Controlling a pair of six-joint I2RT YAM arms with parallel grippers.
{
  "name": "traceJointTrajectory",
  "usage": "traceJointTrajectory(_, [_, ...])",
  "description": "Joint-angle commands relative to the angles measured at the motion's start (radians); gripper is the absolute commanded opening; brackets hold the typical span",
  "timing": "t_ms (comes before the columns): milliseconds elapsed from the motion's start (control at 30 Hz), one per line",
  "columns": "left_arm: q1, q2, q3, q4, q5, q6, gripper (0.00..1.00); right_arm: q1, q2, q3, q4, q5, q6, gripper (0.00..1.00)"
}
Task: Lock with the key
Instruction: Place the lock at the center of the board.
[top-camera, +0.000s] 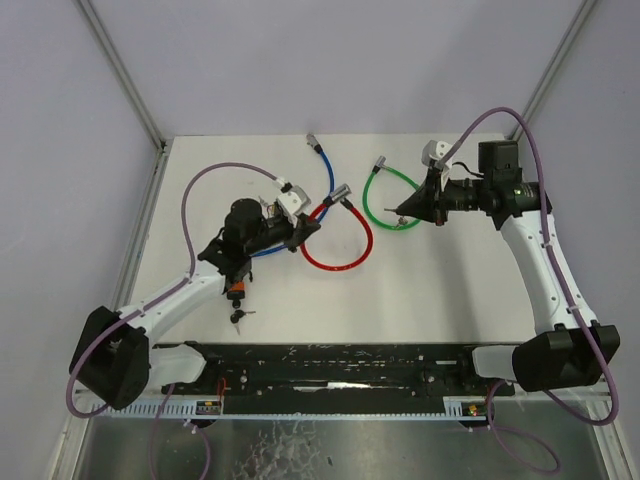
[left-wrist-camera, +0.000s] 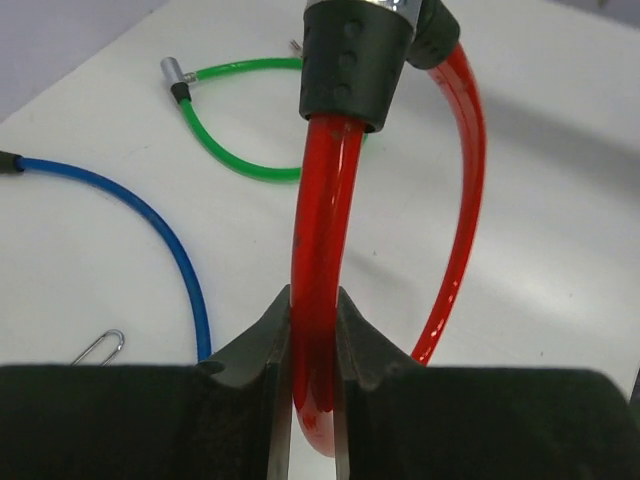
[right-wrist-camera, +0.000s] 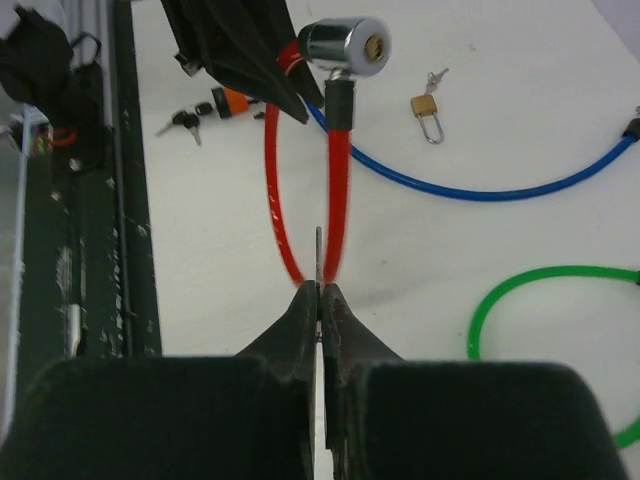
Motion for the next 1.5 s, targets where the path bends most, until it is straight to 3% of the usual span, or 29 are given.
traceJointTrajectory(0, [0.059, 0.029, 0.006, 0.277, 0.067, -0.326, 0.0, -0.004, -0.058, -0.113, 0.492, -0.119, 0.633, 0.0])
traceJointTrajectory(67, [0.085, 0.072, 0.011, 0.322, 0.076, -0.446, 0.0, -0.004, -0.065, -0.155, 0.592, -0.119, 0.762, 0.0])
traceJointTrajectory(233, [0.136, 0.188, 0.047, 0.382, 0.097, -0.721, 0.0, -0.005, -0.112, -0.287, 0.75, -0.049, 0.872, 0.0])
traceJointTrajectory(400, [0.125, 0.344, 0.106, 0.44, 0.145, -0.892, 0.0, -0.077, -0.111, -0.289, 0.677, -0.017, 0.766, 0.0])
traceJointTrajectory(567, [0.013, 0.472, 0.149, 0.535, 0.082, -0.964, 0.0, -0.163, -0.098, -0.222, 0.475, 0.063, 0.553, 0.0])
traceJointTrajectory(733, [-0.144, 0.685, 0.288, 0.646, 0.037, -1.048, 0.0, -0.269, -0.116, -0.232, 0.46, 0.251, 0.464, 0.01])
traceJointTrajectory(900, [-0.245, 0.917, 0.513, 0.679, -0.043, -1.128, 0.0, -0.377, -0.117, -0.254, 0.476, 0.309, 0.449, 0.02])
traceJointTrajectory(1033, [-0.293, 1.118, 0.749, 0.597, -0.093, -1.243, 0.0, -0.417, -0.11, -0.26, 0.477, 0.37, 0.428, 0.02])
traceJointTrajectory(1233, [-0.36, 1.348, 1.148, 0.237, -0.23, -1.276, 0.0, -0.46, -0.057, -0.257, 0.467, 0.415, 0.413, 0.03])
traceJointTrajectory(1400, [-0.367, 1.448, 1.296, 0.116, -0.285, -1.261, 0.03, -0.473, -0.025, -0.248, 0.455, 0.427, 0.402, 0.03])
traceJointTrajectory(1467, [-0.368, 1.457, 1.321, 0.087, -0.295, -1.226, 0.13, -0.476, -0.015, -0.249, 0.453, 0.427, 0.4, 0.03])
